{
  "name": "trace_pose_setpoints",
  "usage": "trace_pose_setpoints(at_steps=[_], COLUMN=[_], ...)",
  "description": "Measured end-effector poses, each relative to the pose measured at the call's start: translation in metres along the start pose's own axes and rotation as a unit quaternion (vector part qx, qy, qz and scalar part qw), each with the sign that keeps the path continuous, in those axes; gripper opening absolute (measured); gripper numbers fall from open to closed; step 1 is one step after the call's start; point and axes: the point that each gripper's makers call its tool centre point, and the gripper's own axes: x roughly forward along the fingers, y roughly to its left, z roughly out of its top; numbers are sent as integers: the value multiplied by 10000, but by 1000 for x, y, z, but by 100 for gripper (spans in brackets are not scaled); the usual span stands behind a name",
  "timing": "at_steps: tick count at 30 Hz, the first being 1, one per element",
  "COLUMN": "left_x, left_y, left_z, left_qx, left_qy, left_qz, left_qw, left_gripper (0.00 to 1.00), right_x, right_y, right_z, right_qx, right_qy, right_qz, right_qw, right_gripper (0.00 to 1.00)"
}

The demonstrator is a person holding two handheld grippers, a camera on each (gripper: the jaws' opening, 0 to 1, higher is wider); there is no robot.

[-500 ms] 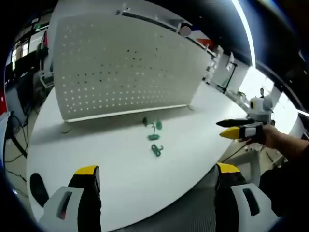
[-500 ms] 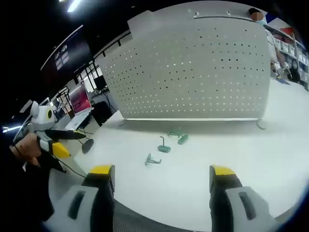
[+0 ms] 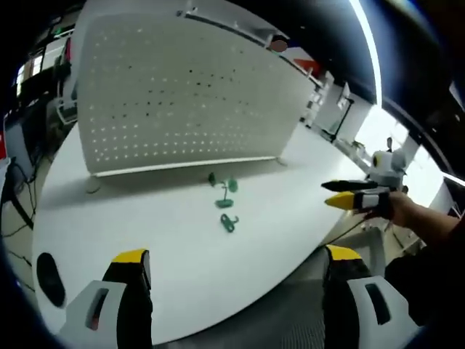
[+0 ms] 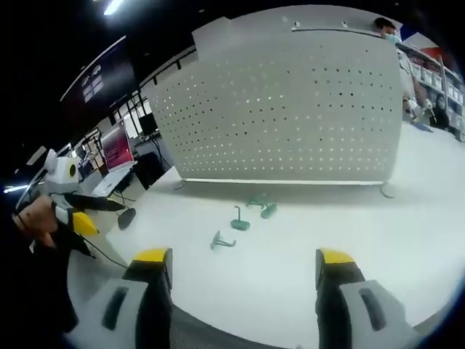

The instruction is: Insert the hook assembly into the mounting plate slot until the hook locks in place.

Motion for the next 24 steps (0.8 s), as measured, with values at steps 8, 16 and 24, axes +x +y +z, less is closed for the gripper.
trace_pose_setpoints(at_steps=[8, 16, 24], left_x=[-2, -8, -2], left_y=[6, 13, 8], left_z=[2, 0, -2], left_qx=[-107, -210, -208], left_qy=[-95, -107, -35], left_qz=[113, 163, 126], left_qw=[9998, 9996, 9997], left_gripper=[100, 100, 100], right_x=[1, 0, -2], right_y=[3, 1, 1], right_z=[-2, -5, -3], right_qx=[8, 15, 28], right_qy=[52, 66, 45], right_qz=[59, 26, 32], right_qw=[10000, 10000, 10000], right_gripper=[76, 76, 76])
